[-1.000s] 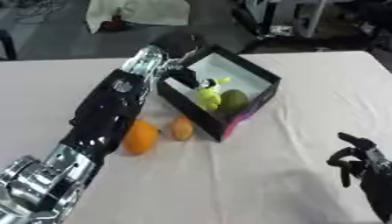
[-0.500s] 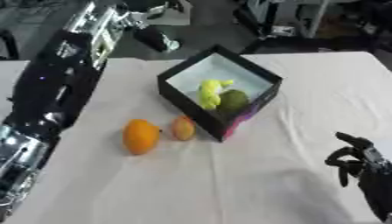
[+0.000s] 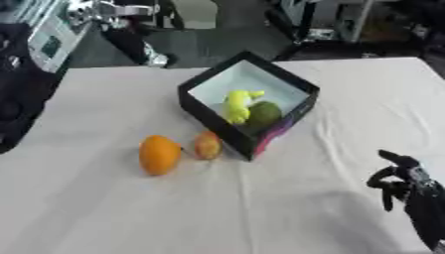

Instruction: Pick up objects on the table and place them in the box.

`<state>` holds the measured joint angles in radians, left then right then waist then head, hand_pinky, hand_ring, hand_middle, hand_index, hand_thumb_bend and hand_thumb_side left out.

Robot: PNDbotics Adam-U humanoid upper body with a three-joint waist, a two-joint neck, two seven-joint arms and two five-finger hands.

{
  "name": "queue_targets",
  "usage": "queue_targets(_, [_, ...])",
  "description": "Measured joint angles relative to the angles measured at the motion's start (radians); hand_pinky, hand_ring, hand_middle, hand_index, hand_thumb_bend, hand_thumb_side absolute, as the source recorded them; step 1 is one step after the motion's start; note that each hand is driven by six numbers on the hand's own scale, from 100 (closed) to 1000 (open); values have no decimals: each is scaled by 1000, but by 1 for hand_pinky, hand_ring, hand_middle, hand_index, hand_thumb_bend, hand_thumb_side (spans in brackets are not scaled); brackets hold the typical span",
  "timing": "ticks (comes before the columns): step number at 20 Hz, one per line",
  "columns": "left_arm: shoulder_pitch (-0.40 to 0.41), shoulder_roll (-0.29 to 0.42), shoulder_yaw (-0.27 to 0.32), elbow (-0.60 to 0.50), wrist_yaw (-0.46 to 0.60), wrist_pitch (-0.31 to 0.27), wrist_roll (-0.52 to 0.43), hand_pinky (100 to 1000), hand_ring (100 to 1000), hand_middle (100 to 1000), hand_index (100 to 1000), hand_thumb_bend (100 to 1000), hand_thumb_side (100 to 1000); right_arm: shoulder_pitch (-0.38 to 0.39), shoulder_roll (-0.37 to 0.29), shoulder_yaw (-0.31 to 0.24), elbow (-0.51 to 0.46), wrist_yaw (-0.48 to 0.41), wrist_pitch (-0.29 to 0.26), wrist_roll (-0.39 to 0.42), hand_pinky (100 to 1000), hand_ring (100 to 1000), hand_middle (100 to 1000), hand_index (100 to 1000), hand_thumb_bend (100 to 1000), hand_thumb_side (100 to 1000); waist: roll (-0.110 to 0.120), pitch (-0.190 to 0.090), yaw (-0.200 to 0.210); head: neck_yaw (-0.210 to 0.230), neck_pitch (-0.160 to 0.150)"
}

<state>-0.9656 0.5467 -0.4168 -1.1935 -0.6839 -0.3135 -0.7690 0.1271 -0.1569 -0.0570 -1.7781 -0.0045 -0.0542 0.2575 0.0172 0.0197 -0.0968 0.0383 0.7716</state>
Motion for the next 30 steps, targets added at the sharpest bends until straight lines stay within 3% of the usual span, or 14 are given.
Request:
queue_targets(3, [71, 0, -74, 41, 21, -16, -19, 766, 737, 790, 863, 314, 540, 2, -2, -1, 0, 0, 0, 0, 736, 235, 506, 892, 100, 1000, 0, 0, -1, 1, 0])
queue_targets(7, [89, -2, -158, 61, 25, -9, -26, 768, 741, 793, 867, 320, 542, 2, -3, -1, 0, 0, 0, 0, 736, 235, 506, 892, 100, 1000, 0, 0, 1, 0, 0])
queue_targets(16, [105, -11, -222, 96, 23, -19, -16, 770, 743, 794, 869, 352, 565, 2, -3, -1, 0, 0, 1, -2, 736, 235, 506, 891, 100, 1000, 0, 0, 0, -4, 0])
queue_targets(21, [115, -5, -252, 108, 18, -40, 6, 772, 742, 785, 860, 316, 462, 2, -3, -1, 0, 0, 1, -2, 736, 235, 506, 891, 100, 1000, 0, 0, 0, -5, 0])
queue_targets(23, [120, 0, -257, 109, 14, -48, 13, 739, 691, 733, 816, 250, 339, 2, -3, -1, 0, 0, 1, -2, 736, 235, 507, 891, 100, 1000, 0, 0, 0, -6, 0])
queue_targets(25, [121, 2, -256, 109, 11, -53, 18, 693, 624, 662, 762, 213, 281, 2, -3, -1, 0, 0, 1, -2, 736, 235, 507, 891, 100, 1000, 0, 0, 0, -6, 0])
queue_targets(26, [121, 5, -256, 108, 10, -54, 20, 585, 503, 525, 642, 158, 221, 2, -3, -1, 0, 0, 1, -2, 736, 235, 507, 891, 100, 1000, 0, 0, 0, -6, 0])
queue_targets(27, [121, 7, -254, 108, 10, -55, 20, 522, 441, 460, 566, 139, 210, 2, -4, -1, 0, 0, 1, -2, 736, 235, 507, 891, 100, 1000, 0, 0, 0, -7, 0])
queue_targets(30, [120, 8, -239, 105, 13, -50, 16, 471, 389, 406, 510, 130, 213, 2, -4, -1, 0, 0, 1, -3, 736, 235, 507, 891, 100, 1000, 0, 0, 0, -9, 0])
